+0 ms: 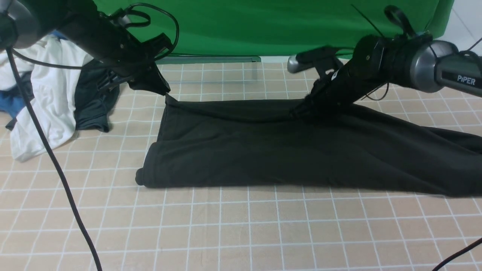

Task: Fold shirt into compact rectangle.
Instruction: 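Fold the black garment in half by bringing its near edge over to the far edge, then pull the folded dark garment lengthwise by its ends to straighten it flat on the table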

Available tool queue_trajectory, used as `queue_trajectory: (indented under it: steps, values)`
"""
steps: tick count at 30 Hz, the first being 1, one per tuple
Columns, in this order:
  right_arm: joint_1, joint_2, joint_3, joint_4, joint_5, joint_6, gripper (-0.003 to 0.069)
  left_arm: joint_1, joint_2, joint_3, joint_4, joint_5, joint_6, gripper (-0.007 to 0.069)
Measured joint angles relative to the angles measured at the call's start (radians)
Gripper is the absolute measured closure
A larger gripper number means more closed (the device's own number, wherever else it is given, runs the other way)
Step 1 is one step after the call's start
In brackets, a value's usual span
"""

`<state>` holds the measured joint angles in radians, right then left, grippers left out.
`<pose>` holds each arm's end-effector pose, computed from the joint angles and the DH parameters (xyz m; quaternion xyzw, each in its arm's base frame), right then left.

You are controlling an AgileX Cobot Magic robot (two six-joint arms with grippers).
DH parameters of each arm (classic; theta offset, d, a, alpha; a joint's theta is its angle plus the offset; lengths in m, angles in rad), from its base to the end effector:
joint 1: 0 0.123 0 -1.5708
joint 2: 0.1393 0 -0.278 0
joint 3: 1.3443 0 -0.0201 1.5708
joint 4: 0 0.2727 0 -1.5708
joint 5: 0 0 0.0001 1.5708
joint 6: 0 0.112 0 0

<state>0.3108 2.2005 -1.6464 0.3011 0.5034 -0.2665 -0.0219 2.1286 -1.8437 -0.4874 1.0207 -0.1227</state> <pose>0.4808 0.1713 0.1277 -0.1691 0.9350 0.1144 0.2899 0.4895 -0.0555 0.2080 -0.1362 0.9498 -0.2363 0.1534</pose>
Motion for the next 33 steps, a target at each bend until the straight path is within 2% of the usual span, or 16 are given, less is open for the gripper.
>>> queue_trajectory:
  steps: [1,4,7,12,16,20,23,24,26,29,31,33]
  values:
    - [-0.001,0.007,0.0,0.0,-0.083,0.0,0.0635,0.0,0.0,0.0,0.002,-0.011,0.0,0.0614]
    - [-0.01,0.009,-0.003,0.0,-0.194,0.0,0.0634,0.0,0.0,0.0,0.001,-0.04,0.0,0.0614]
    - [-0.03,0.004,-0.033,0.002,-0.165,0.0,0.0632,0.0,0.0,-0.007,-0.006,-0.037,0.0,0.0612]
    - [-0.074,-0.048,-0.114,0.003,0.092,-0.004,0.0636,0.0,0.0,-0.067,-0.006,0.069,0.0,0.0611]
    - [-0.172,-0.174,-0.191,0.004,0.448,-0.079,0.0636,0.0,-0.009,-0.161,0.026,0.177,0.003,0.0611]
    - [-0.29,-0.277,-0.201,0.0,0.629,-0.08,0.0636,0.0,-0.028,-0.199,0.058,0.187,0.001,0.0611]
    - [-0.423,-0.392,-0.131,-0.036,0.684,-0.003,0.0636,0.0,-0.033,-0.204,0.077,0.192,-0.001,0.0611]
    - [-0.423,-0.392,-0.115,-0.041,0.685,-0.001,0.0636,0.0,-0.033,-0.204,0.081,0.192,-0.001,0.0611]
    - [-0.513,-0.494,0.016,-0.069,0.697,0.02,0.0636,0.0,-0.033,-0.198,0.097,0.194,-0.01,0.0611]
    - [-0.581,-0.576,0.18,-0.085,0.693,0.034,0.0627,0.0,-0.033,-0.196,0.105,0.193,-0.011,0.061]
    - [-0.626,-0.612,0.297,-0.101,0.632,0.041,0.0583,0.0,-0.033,-0.196,0.109,0.193,-0.012,0.061]
    - [-0.642,-0.615,0.373,-0.131,0.568,0.051,0.0496,0.0,-0.033,-0.196,0.111,0.193,-0.012,0.061]
